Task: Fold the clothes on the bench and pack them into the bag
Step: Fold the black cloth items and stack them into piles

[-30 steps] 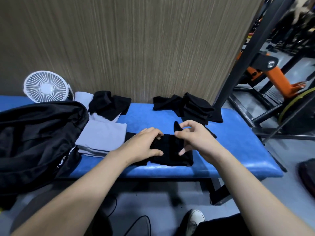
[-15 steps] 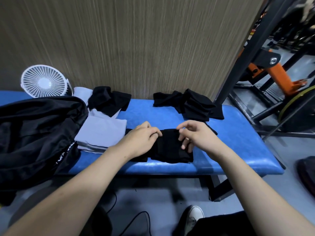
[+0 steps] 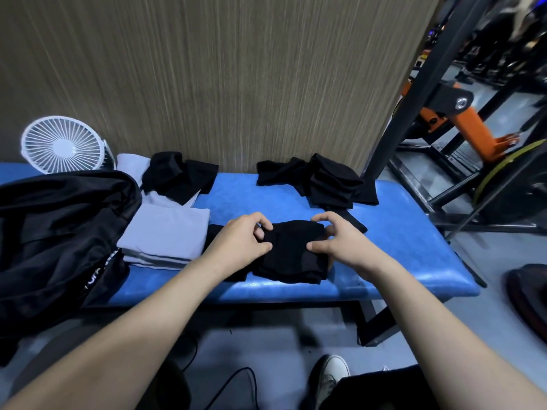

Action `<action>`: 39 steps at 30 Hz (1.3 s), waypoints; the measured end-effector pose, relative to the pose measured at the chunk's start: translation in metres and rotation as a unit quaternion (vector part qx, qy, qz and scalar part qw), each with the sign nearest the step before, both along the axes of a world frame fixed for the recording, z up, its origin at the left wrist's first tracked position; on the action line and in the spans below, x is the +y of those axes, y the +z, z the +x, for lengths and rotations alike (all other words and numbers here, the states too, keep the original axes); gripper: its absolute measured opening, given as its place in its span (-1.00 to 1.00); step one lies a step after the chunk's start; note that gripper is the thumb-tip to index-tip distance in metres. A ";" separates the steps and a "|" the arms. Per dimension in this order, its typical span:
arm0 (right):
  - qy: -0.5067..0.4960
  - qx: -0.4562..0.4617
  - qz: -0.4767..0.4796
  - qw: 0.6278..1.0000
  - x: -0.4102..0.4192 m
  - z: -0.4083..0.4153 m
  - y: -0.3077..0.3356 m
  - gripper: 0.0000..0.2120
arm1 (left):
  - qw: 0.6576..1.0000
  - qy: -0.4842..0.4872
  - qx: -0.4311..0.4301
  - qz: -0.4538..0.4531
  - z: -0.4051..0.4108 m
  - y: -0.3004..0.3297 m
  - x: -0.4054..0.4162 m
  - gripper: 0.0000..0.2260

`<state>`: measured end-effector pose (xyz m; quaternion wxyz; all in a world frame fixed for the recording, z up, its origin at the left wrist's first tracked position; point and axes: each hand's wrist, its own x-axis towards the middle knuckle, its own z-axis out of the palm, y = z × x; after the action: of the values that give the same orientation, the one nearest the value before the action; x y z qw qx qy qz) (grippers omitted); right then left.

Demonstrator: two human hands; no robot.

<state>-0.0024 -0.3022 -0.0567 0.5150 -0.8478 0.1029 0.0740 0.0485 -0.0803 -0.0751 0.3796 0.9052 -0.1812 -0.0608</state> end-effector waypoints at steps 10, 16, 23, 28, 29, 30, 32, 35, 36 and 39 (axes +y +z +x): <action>-0.018 0.008 0.044 0.999 0.000 0.011 -0.005 -0.58 | 0.999 0.044 -0.002 -0.029 0.002 0.004 0.003 -0.77; 0.042 -0.019 -0.182 0.982 0.004 0.013 -0.010 -0.57 | 0.991 0.030 -0.085 0.099 0.000 -0.002 -0.001 -0.90; 0.148 -0.126 -0.324 0.926 0.000 0.007 -0.012 -0.44 | 0.961 -0.124 -0.187 0.158 -0.004 0.000 -0.009 -0.57; 0.203 -0.083 -0.346 0.912 -0.003 0.009 -0.018 -0.38 | 0.940 -0.164 -0.133 0.269 -0.001 -0.008 -0.006 -0.45; 0.210 -0.070 -0.355 0.908 -0.003 0.009 -0.019 -0.37 | 0.936 -0.169 -0.121 0.284 0.000 -0.008 -0.005 -0.44; 0.219 -0.055 -0.361 0.905 -0.003 0.010 -0.020 -0.35 | 0.933 -0.174 -0.110 0.297 0.000 -0.009 -0.004 -0.43; 0.237 -0.021 -0.370 0.898 -0.002 0.010 -0.022 -0.34 | 0.927 -0.178 -0.097 0.314 0.000 -0.010 -0.003 -0.42; 0.258 0.013 -0.391 0.883 -0.001 0.009 -0.023 -0.34 | 0.921 -0.180 -0.086 0.334 0.001 -0.009 -0.004 -0.42; 0.263 0.021 -0.398 0.879 -0.001 0.009 -0.023 -0.34 | 0.920 -0.180 -0.082 0.340 0.001 -0.008 -0.005 -0.42; 0.267 0.023 -0.405 0.874 0.000 0.009 -0.021 -0.34 | 0.914 -0.178 -0.079 0.356 0.001 -0.003 -0.007 -0.43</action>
<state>0.0065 -0.3027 -0.0774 0.0849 -0.9755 -0.0942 0.1799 0.0495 -0.0874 -0.0785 -0.0004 0.9352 -0.3345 -0.1164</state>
